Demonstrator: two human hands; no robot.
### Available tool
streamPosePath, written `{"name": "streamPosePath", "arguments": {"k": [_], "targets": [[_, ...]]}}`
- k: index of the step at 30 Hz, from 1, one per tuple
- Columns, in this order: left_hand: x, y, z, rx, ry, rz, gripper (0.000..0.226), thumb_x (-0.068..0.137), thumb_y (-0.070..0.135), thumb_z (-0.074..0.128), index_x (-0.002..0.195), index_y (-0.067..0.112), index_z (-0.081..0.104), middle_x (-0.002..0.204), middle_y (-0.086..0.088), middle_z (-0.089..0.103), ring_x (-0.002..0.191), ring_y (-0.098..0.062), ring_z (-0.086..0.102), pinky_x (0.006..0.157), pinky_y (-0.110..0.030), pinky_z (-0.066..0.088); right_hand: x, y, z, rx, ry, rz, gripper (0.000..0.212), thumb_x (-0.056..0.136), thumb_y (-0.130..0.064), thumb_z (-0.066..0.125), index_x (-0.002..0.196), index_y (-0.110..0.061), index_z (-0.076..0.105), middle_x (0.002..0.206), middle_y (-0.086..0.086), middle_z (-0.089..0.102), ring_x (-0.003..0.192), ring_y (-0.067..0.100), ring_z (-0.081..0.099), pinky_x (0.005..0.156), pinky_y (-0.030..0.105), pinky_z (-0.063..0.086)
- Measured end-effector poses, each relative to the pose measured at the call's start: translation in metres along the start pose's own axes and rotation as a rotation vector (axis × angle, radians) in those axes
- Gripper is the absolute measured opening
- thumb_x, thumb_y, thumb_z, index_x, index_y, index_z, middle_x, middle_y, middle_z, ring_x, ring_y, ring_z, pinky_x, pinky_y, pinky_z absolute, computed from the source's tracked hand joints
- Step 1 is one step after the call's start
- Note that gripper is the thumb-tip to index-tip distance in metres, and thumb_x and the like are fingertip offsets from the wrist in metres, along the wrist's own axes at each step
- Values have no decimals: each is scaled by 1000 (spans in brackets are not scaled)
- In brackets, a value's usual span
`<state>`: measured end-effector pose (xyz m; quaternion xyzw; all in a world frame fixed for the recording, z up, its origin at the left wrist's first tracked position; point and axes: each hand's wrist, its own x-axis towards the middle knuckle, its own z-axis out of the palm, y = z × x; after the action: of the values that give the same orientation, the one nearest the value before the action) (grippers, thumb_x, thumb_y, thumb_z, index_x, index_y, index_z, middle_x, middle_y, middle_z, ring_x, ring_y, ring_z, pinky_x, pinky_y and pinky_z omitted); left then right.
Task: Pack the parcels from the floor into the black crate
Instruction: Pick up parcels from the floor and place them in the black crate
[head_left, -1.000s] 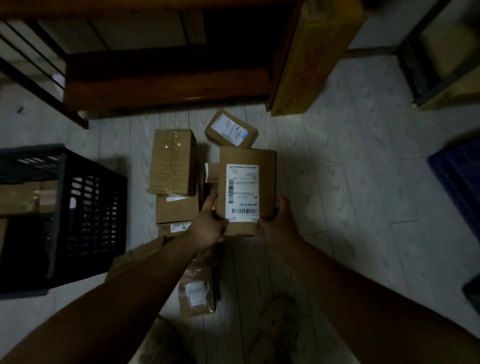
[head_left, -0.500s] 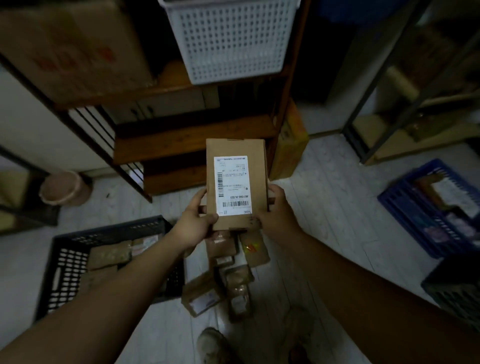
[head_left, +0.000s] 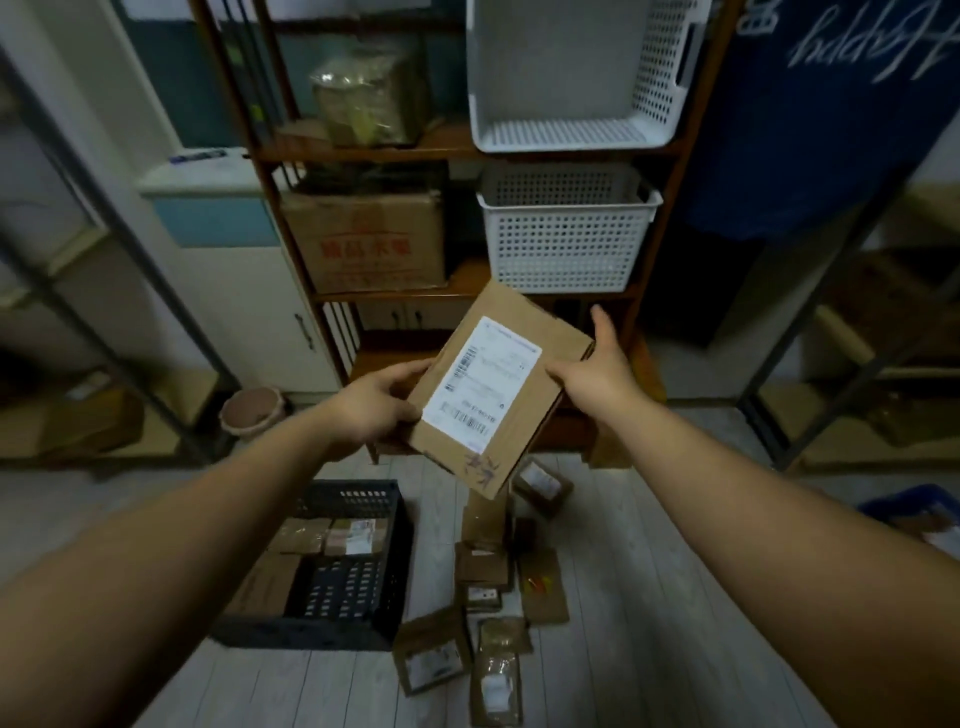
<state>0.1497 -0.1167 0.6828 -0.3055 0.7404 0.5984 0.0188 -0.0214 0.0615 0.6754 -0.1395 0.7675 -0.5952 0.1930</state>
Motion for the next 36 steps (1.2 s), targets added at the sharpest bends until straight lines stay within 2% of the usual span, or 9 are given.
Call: {"name": "streamPosePath", "arguments": {"k": [3,5,9,14,18,22,25,30,36], "targets": [[-20,7,-13,-102,244,45,62,83,7,60,134,34,37,110,2,56,95,-22,62,60,-30,57,-16,-18,3,93,24,27,57,85,-12,63,134,-27,38,119,-1,55,88,15,60,57,30,53],[-29,9,-20,-274,346,34,65,81,8,65,132,32,32,108,-4,59,83,-22,68,51,-27,54,-26,-28,12,202,71,35,48,87,-12,60,128,-25,40,116,-2,54,90,15,59,66,36,57],[-43,4,-41,-379,295,-4,55,83,7,62,126,28,35,101,-12,66,73,-20,71,50,-32,55,-42,-46,47,313,96,42,43,87,-13,61,122,-26,40,114,-4,52,97,15,55,71,34,55],[-63,-24,-111,-356,417,77,60,90,7,52,141,30,30,104,-6,63,86,-20,66,58,-34,57,-65,-51,121,-36,152,-38,46,82,-21,69,121,-20,42,127,5,46,98,16,47,78,28,40],[-78,-69,-179,-235,534,75,55,89,13,55,137,31,34,105,-4,62,85,-17,66,65,-36,58,-86,-43,203,-179,31,-81,64,85,-22,66,139,-25,33,135,6,43,118,24,48,91,35,44],[-88,-114,-238,-200,502,38,53,86,9,59,132,24,38,97,-1,64,84,-16,66,67,-37,57,-106,-27,274,-253,-50,-39,70,86,-22,65,144,-26,28,136,7,43,120,26,48,99,38,42],[-87,-138,-267,-159,417,17,66,82,3,62,138,24,34,94,6,62,86,-12,63,70,-34,57,-116,-14,307,-323,-54,-6,70,85,-26,67,144,-23,29,133,8,44,116,25,50,95,36,43],[-67,-152,-281,-66,383,53,74,83,3,62,144,23,25,97,10,55,74,1,54,46,-8,45,-109,-2,330,-371,-62,-70,70,84,-24,67,142,-24,28,128,6,43,107,16,47,83,27,38],[-33,-163,-297,56,451,81,64,83,3,62,137,24,34,117,-1,53,90,-10,58,64,-19,52,-71,10,356,-362,-105,-66,69,86,-18,65,142,-28,26,128,6,47,112,20,51,90,34,46]]}}
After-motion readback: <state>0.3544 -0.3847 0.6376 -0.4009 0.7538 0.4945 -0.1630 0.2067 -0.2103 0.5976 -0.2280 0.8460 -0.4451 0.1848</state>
